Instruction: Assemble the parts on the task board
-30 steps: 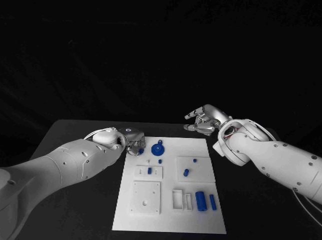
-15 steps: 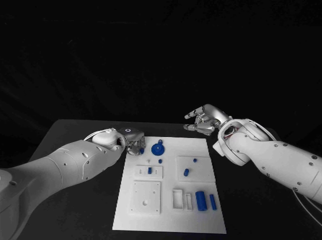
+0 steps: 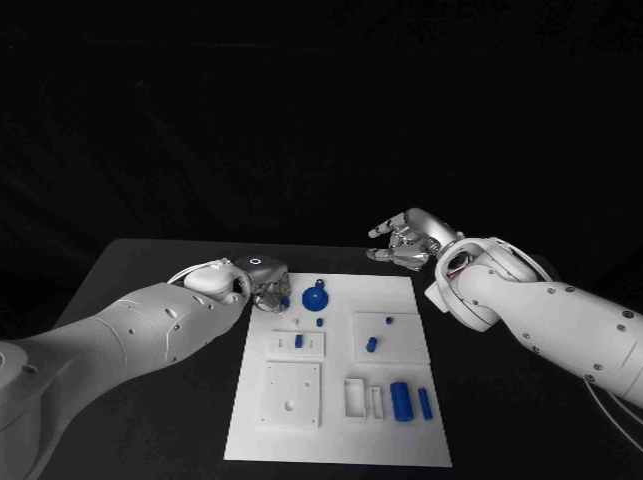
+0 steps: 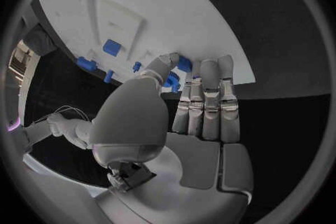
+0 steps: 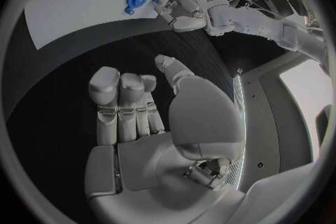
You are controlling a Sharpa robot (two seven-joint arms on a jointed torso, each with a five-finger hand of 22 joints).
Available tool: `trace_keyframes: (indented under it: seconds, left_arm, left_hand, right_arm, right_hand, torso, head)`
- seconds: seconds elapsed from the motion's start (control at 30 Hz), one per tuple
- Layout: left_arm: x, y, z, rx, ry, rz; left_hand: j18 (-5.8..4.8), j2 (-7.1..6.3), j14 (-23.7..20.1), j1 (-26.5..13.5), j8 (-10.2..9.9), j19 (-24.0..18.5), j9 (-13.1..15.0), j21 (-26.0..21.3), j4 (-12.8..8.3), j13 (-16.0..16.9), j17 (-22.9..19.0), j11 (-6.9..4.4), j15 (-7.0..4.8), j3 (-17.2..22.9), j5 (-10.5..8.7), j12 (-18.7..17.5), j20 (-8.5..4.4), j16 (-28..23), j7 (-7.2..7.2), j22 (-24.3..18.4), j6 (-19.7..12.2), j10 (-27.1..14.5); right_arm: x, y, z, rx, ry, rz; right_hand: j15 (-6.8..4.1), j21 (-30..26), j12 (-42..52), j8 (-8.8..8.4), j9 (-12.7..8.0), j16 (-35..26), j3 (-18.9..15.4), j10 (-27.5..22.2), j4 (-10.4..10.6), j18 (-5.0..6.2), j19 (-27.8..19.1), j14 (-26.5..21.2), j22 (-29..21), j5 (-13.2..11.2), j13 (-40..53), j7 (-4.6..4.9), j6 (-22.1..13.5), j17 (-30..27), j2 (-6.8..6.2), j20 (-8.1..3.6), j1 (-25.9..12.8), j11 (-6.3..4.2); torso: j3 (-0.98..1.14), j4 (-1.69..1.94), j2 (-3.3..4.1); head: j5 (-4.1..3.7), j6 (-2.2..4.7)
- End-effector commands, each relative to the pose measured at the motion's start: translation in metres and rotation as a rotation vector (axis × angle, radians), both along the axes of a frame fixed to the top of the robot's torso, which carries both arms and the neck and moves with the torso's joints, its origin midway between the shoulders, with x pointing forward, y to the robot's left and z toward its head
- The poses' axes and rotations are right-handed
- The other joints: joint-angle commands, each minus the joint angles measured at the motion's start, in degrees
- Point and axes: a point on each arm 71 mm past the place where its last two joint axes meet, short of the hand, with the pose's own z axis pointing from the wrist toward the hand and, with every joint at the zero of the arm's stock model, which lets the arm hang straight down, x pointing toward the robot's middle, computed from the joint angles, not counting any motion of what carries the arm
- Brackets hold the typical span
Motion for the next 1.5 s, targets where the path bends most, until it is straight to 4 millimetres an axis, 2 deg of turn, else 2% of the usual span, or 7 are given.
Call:
trace_keyframes:
  seconds: [0.03,0.3,0.5,0.67,0.93,1.13,1.5]
  left_arm:
    - [-0.012,0.009,-0.04,0.121,0.148,0.025]
    - [-0.013,0.011,-0.039,0.107,0.127,0.021]
    - [-0.014,0.014,-0.037,0.083,0.112,0.015]
    - [-0.015,0.016,-0.036,0.06,0.102,0.013]
    - [-0.016,0.023,-0.031,0.023,0.086,0.014]
    - [-0.016,0.028,-0.022,-0.005,0.069,0.019]
    - [-0.014,0.028,0.007,-0.093,0.031,0.016]
  left_hand:
    - [-0.6,-0.06,-0.14,-0.64,0.19,0.48,1.04,-0.49,0.22,-0.09,0.09,-0.15,-0.13,-0.47,0.01,0.32,-0.03,0.36,-0.03,0.96,-0.02,0.38]
    - [-0.58,0.41,0.03,0.09,0.19,0.97,1.82,-0.77,0.1,-0.1,0.1,-0.3,-0.35,0.38,0.76,0.35,-0.24,0.38,-0.08,1.09,0.25,0.7]
    - [-0.52,1.0,0.14,1.59,0.22,1.05,2.25,-0.23,-1.45,-0.11,0.22,-0.53,-0.63,2.32,1.87,0.3,-0.57,0.55,-0.1,1.34,0.96,1.37]
    - [-0.45,1.67,0.35,1.27,0.18,0.39,2.6,1.77,-2.96,-0.11,0.32,-0.71,-0.78,2.93,2.62,0.08,-0.75,0.63,-0.21,1.33,1.47,1.88]
    - [-0.34,2.08,0.48,1.23,0.17,-0.05,2.7,2.88,-3.69,-0.12,0.3,-0.76,-0.85,3.06,3.35,0.05,-0.81,0.45,-0.24,1.3,1.69,2.04]
    - [-0.29,1.98,0.53,1.2,0.15,-0.1,2.63,3.12,-3.86,-0.12,0.3,-0.73,-0.84,3.07,3.38,0.03,-0.8,0.38,-0.2,1.28,1.6,1.99]
    - [-0.22,1.98,0.54,1.37,0.14,-0.19,2.5,3.33,-4.07,-0.13,0.28,-0.69,-0.83,3.2,3.45,0.01,-0.79,0.25,-0.14,1.29,1.54,1.93]
  right_arm:
    - [-0.001,0.001,0.0,-0.007,0.0,0.014]
    - [-0.001,0.001,0.0,-0.006,-0.001,0.014]
    - [-0.001,0.001,0.0,-0.005,-0.003,0.014]
    - [-0.001,0.001,0.0,-0.005,-0.003,0.013]
    - [-0.002,0.0,-0.001,-0.005,-0.003,0.011]
    - [-0.002,-0.001,-0.001,-0.004,-0.003,0.007]
    - [-0.001,-0.001,-0.004,0.03,0.036,-0.019]
  right_hand:
    - [-0.02,0.22,0.11,0.02,0.08,0.21,0.19,-0.11,0.27,0.29,2.12,0.19,6.3,0.33,-0.01,0.17,0.51,0.05,0.1,0.17,-0.4,-0.29]
    - [-0.03,0.16,0.07,0.02,0.08,0.19,0.2,-0.12,0.27,0.29,2.12,0.19,6.28,0.45,-0.04,0.16,0.52,0.04,0.09,0.17,-0.39,-0.29]
    - [-0.03,0.19,0.1,0.01,0.07,0.15,0.25,-0.1,0.28,0.28,2.12,0.18,6.29,0.6,-0.02,0.16,0.52,0.01,0.04,0.16,-0.41,-0.3]
    - [-0.03,0.19,0.1,0.01,0.07,0.15,0.25,-0.1,0.28,0.28,2.12,0.18,6.29,0.6,-0.02,0.16,0.52,0.01,0.04,0.16,-0.41,-0.3]
    - [-0.03,0.19,0.1,0.01,0.07,0.15,0.25,-0.1,0.28,0.28,2.12,0.18,6.29,0.6,-0.02,0.16,0.52,0.01,0.04,0.16,-0.41,-0.3]
    - [-0.03,0.19,0.1,0.01,0.07,0.15,0.25,-0.1,0.28,0.28,2.12,0.18,6.29,0.6,-0.02,0.16,0.52,0.01,0.04,0.16,-0.41,-0.3]
    - [-0.06,0.22,0.17,0.03,0.08,0.2,0.08,-0.03,0.68,0.24,2.12,0.2,6.31,0.27,0.03,0.02,1.11,0.06,0.07,0.14,-0.86,-0.35]
  torso:
    - [-0.05,0.0,-0.01]
    - [-0.04,0.02,-0.01]
    - [-0.08,0.04,-0.03]
    - [-0.09,0.07,-0.06]
    - [-0.14,0.03,-0.09]
    - [-0.11,0.03,-0.07]
    - [-0.12,0.02,-0.09]
  head:
    - [0.03,0.01]
    - [0.04,0.12]
    - [0.13,0.18]
    - [0.12,0.25]
    - [0.2,0.42]
    - [0.3,0.58]
    - [0.4,0.93]
